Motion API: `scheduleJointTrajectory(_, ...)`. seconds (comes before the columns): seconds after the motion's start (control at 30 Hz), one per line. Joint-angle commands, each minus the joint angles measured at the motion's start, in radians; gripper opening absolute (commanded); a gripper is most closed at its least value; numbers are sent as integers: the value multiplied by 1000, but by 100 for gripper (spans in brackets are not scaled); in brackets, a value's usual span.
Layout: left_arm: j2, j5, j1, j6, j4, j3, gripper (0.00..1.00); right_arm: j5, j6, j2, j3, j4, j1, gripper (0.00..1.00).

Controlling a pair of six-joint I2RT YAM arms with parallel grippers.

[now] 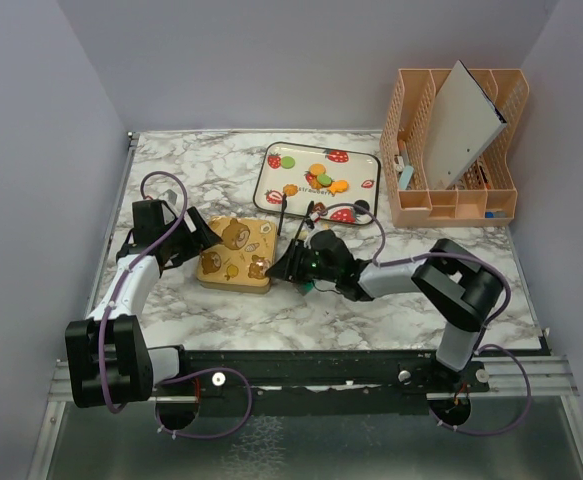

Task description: Pack the cookies

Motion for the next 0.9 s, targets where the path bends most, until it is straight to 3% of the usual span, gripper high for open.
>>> scheduleJointTrajectory(0.0,-20,0,-8,10,6,-8,81,55,-79,-37,39,-148,-54,41)
scheduleJointTrajectory(0.57,86,-47,-8,-10,10,88,80,29,-228,27,304,-300,-158,44)
scheduleJointTrajectory(0.87,270,-57,-10,-30,6,275,68,75,-289,166,498,-385,-189,43)
